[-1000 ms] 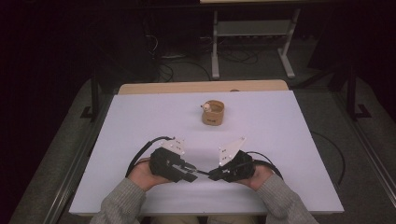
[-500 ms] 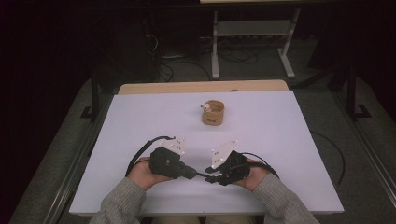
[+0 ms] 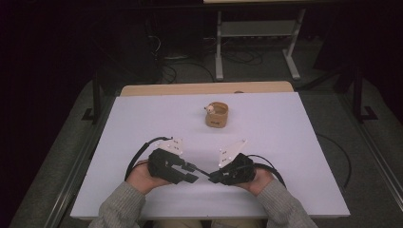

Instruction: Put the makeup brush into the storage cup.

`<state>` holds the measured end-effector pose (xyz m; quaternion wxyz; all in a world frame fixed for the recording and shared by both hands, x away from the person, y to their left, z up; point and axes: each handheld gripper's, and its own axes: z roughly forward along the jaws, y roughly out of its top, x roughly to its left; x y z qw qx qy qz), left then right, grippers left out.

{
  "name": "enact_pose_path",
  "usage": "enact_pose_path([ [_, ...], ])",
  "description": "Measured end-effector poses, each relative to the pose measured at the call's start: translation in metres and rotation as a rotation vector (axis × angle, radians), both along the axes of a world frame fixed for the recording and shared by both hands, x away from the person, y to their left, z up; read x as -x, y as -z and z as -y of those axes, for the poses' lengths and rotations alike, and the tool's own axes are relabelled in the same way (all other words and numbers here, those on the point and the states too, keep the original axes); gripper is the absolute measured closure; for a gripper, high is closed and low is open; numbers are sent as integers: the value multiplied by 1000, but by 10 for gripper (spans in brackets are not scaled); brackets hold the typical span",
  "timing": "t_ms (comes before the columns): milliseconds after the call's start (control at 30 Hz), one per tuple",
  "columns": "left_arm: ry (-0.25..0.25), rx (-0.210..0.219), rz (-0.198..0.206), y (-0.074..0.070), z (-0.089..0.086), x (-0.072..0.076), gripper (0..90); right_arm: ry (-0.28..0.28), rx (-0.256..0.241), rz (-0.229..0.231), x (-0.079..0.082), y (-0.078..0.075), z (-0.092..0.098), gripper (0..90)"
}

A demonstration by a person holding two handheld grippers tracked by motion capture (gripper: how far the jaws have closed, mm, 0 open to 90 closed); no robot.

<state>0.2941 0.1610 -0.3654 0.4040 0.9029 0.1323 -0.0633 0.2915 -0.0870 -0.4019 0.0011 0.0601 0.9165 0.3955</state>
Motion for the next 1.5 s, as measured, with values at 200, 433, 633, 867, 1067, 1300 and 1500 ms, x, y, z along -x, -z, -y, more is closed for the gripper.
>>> enact_pose_path([
  [200,-22,67,-14,-4,0,-2,626,27,-98,-11,-1,0,1,820],
  [433,-12,91,5,-10,2,-5,828,21,-103,11,1,2,-5,819],
  [633,6,64,12,-16,5,-3,839,34,-84,3,2,-3,-9,697],
  [867,3,46,49,-22,8,-1,840,1,-52,39,3,-10,-11,759],
  [1067,-10,87,41,-23,6,-1,706,15,-130,-4,1,-9,-13,826],
  [1300,-33,142,22,-26,2,-4,759,45,-193,-57,3,-3,-15,825],
  [1500,-45,113,32,-27,1,-3,842,39,-176,-43,1,-3,-18,746],
])
